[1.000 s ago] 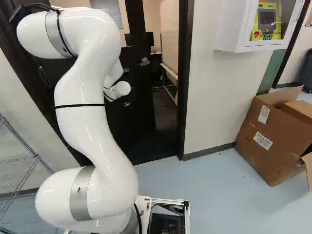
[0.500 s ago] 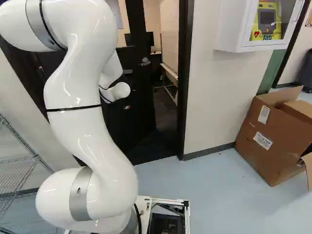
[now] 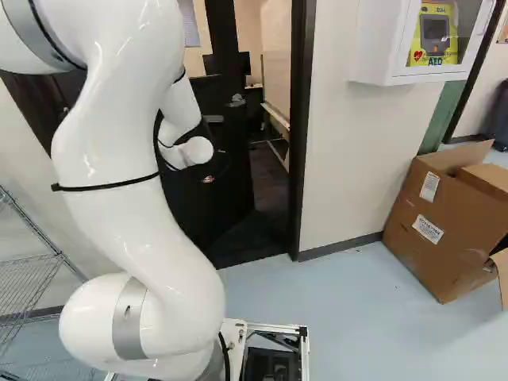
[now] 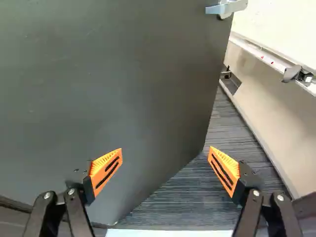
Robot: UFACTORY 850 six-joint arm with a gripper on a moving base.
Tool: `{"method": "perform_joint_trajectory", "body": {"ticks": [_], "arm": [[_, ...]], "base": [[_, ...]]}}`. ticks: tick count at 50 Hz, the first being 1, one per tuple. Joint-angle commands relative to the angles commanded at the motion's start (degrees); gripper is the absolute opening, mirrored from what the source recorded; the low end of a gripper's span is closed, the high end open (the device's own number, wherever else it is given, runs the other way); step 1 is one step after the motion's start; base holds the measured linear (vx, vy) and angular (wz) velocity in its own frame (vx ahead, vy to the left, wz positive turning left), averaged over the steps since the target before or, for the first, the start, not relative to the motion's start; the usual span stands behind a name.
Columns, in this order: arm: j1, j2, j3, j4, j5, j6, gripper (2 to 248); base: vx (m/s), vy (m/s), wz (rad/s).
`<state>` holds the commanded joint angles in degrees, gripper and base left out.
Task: Open the door and move inside
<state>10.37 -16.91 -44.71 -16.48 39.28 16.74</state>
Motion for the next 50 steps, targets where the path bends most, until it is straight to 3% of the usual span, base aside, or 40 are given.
{"method": "perform_joint_trajectory", "body": {"ticks": [24,50], "arm": [[-2.57,5.58,6.51,3.36,0.00,-0.63,247],[-5.87,9.04,10.40,3.43,0.00,-15.06,247]], "base": [[0.000,0.000,0.000],[0.000,0.000,0.000]]}}
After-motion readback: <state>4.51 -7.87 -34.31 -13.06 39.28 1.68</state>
